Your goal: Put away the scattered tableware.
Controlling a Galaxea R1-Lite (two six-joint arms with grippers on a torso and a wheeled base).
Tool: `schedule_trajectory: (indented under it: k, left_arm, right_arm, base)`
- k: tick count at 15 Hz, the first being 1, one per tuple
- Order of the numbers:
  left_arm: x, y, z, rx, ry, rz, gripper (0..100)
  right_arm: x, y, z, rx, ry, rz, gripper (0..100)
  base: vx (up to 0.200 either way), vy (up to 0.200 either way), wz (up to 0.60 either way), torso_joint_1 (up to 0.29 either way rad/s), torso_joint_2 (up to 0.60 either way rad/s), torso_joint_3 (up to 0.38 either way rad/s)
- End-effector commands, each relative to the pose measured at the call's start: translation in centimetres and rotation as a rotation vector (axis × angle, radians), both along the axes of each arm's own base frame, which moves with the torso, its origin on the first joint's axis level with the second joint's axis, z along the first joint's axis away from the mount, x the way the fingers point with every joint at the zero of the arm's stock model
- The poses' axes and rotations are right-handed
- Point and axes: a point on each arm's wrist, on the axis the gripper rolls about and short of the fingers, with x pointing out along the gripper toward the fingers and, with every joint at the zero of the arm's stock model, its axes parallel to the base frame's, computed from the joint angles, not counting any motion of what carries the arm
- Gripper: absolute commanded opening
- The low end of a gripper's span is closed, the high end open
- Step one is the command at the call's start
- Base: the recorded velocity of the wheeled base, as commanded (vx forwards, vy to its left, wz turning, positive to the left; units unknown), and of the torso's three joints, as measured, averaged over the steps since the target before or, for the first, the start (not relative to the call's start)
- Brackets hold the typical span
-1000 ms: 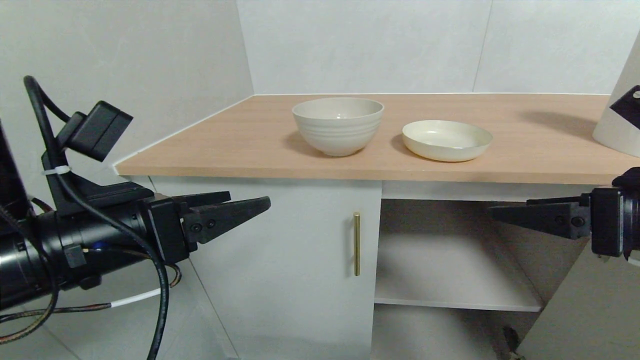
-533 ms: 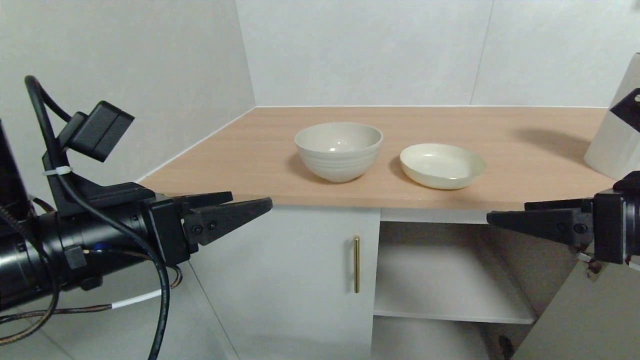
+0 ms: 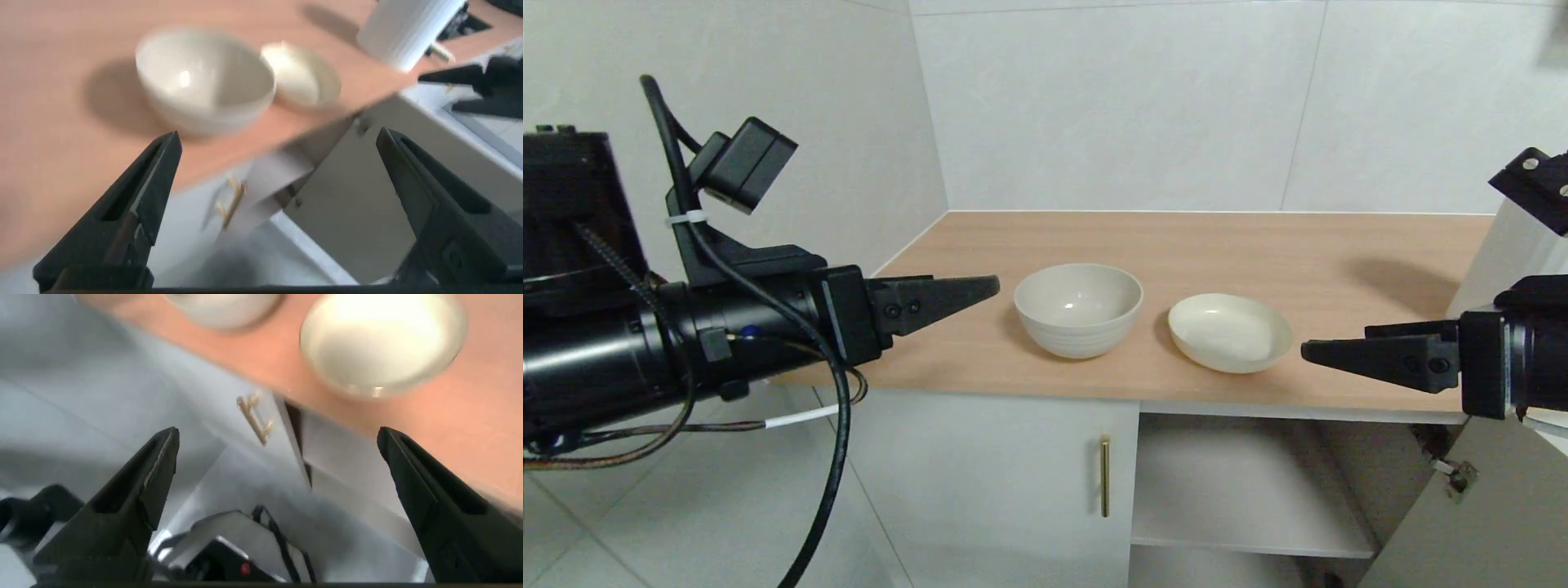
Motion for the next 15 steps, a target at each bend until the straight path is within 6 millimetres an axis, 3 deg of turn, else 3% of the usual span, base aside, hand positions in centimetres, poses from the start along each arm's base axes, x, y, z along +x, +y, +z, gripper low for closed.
schedule_trajectory:
  k: [1,3,7,11,13,15]
  left_arm:
    - [2.1,-0.8,0.0,0.008,0.013,0.006,100]
    - [2.2,-0.1,1.0,0.004,0.001,0.033,100]
    - [2.1,0.2,1.0,0.037,0.072,0.051,100]
    - [5.7,-1.7,1.4,-0.088,0.299,0.252,100]
    - [8.7,-3.5,-0.4,-0.098,0.429,0.325,100]
    - [10.2,-4.8,-2.2,-0.072,0.461,0.375,100]
  right_arm:
    - [0.7,0.4,-0.6,-0.011,0.005,0.000,100]
    - [1.8,1.0,-1.4,-0.001,-0.027,-0.007,100]
    - [4.6,2.4,-1.5,-0.019,0.004,-0.152,100]
    - [6.6,3.3,-0.9,0.001,0.097,-0.311,100]
    - [6.8,3.3,-1.2,-0.014,0.100,-0.332,100]
    - [6.8,3.3,-1.2,-0.016,0.099,-0.334,100]
  base:
    - [0.000,0.000,0.00,0.149,-0.40,-0.237]
    - [0.000,0.000,0.00,0.071,-0.18,-0.100]
    - [0.000,0.000,0.00,0.009,-0.01,-0.012]
    - [0.000,0.000,0.00,0.000,0.00,0.000]
    - [0.000,0.000,0.00,0.000,0.00,0.000]
    - [0.000,0.000,0.00,0.000,0.00,0.000]
